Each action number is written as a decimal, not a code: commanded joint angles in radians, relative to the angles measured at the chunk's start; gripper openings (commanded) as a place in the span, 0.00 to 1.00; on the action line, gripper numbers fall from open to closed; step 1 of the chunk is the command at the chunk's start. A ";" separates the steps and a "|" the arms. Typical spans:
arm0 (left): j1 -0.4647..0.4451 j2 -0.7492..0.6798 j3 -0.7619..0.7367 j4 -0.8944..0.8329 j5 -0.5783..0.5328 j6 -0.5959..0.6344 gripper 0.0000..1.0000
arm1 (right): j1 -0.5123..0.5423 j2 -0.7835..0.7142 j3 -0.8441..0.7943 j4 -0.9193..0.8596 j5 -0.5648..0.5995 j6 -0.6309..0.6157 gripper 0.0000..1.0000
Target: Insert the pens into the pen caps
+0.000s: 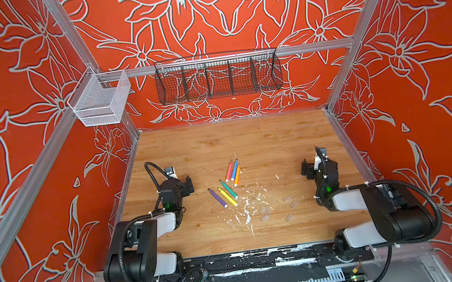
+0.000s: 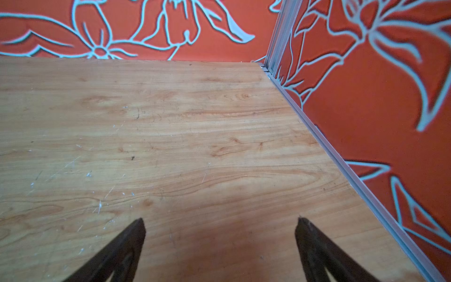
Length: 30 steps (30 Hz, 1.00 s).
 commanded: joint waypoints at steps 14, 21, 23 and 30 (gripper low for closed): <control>0.005 -0.004 0.016 0.005 0.030 0.028 0.97 | -0.002 0.013 0.039 -0.021 0.005 -0.011 0.97; 0.005 -0.005 0.014 0.007 0.030 0.028 0.97 | -0.002 0.010 0.031 -0.011 0.003 -0.012 0.97; 0.005 -0.007 0.014 0.008 0.030 0.029 0.97 | -0.002 -0.002 0.014 0.014 -0.002 -0.014 0.97; 0.002 -0.099 0.009 -0.057 0.007 0.019 0.97 | -0.002 -0.289 -0.009 -0.197 0.081 0.010 0.97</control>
